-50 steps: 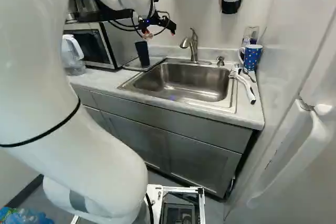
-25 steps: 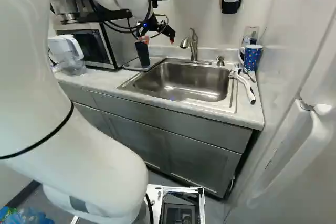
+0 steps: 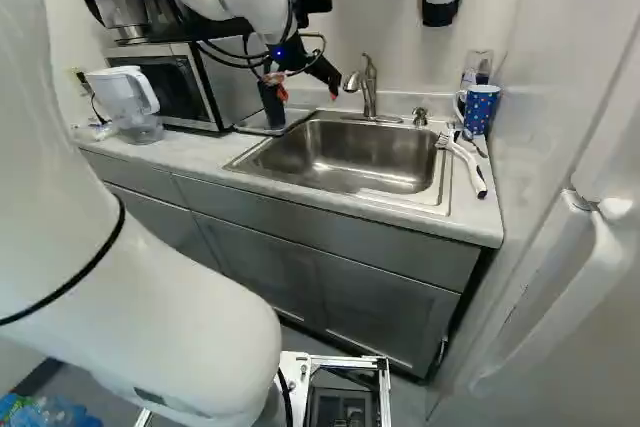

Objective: Rinse the cup and place it in the tray

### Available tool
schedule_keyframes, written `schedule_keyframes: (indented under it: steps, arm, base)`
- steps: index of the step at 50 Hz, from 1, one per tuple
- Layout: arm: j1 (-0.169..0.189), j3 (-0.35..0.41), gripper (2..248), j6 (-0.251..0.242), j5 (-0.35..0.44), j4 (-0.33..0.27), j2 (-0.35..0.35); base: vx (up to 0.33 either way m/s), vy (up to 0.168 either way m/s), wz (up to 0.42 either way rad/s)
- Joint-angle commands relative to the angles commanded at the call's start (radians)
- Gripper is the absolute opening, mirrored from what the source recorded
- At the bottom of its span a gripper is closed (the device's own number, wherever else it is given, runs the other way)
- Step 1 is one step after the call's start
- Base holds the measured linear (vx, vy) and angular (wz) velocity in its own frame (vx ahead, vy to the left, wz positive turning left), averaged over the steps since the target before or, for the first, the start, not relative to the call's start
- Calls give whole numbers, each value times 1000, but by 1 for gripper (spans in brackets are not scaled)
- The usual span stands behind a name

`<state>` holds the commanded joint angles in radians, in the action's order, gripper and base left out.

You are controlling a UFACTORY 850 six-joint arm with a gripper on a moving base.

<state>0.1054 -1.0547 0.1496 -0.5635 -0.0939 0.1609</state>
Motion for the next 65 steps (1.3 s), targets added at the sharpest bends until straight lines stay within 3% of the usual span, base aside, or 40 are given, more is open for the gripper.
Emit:
schedule_keyframes:
  steps: [26,65]
  arm:
    - [83,50,247,0,0,0,55]
    - [83,50,247,0,0,0,55]
  base:
    - [0,0,0]
    - [0,0,0]
